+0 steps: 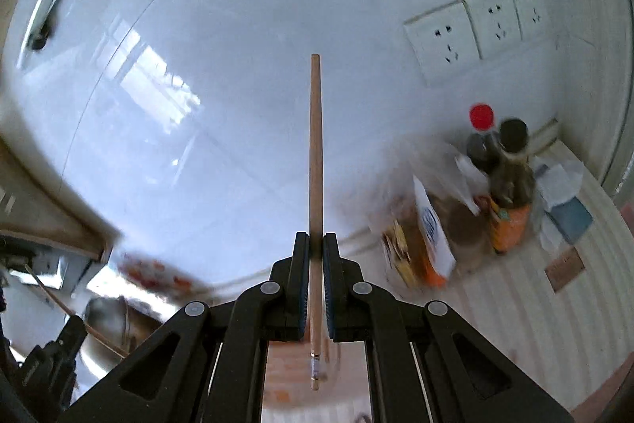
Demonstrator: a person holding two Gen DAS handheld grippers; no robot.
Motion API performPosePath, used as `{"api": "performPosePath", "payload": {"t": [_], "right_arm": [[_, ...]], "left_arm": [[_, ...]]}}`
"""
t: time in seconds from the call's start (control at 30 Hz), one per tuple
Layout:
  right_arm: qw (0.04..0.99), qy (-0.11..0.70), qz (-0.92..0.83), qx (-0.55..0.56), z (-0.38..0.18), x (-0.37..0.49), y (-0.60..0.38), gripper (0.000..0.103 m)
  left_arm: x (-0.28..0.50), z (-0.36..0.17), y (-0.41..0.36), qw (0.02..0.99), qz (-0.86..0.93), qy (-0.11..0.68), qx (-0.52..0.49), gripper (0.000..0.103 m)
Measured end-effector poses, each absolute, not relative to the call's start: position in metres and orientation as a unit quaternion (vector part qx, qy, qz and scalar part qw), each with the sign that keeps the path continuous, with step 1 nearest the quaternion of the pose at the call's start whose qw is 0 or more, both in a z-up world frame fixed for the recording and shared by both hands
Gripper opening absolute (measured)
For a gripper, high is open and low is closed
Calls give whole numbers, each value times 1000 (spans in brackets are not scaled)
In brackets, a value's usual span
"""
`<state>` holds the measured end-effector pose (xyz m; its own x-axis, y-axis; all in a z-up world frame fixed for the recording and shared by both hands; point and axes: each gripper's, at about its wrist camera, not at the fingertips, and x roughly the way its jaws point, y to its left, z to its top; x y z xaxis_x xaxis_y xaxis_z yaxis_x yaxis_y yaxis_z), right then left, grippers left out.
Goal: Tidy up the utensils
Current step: 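Lift both chopsticks and carry them above the cream holder, then drop both chopsticks into the holder by opening both tools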
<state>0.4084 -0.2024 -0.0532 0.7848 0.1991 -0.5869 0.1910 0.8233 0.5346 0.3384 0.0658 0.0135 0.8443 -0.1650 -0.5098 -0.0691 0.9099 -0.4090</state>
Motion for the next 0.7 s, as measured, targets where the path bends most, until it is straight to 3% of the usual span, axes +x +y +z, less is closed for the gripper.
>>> {"api": "performPosePath", "payload": {"t": [0.43, 0.57, 0.7], "right_arm": [[915, 319, -7, 246, -97, 451, -154, 7], [917, 326, 8, 230, -98, 448, -145, 7], [909, 358, 35, 211, -96, 442, -135, 9]], "left_arm": [[410, -68, 30, 936, -30, 328, -124, 5], [410, -71, 31, 930, -39, 347, -115, 5], [400, -63, 31, 920, -41, 375, -108, 13]]}}
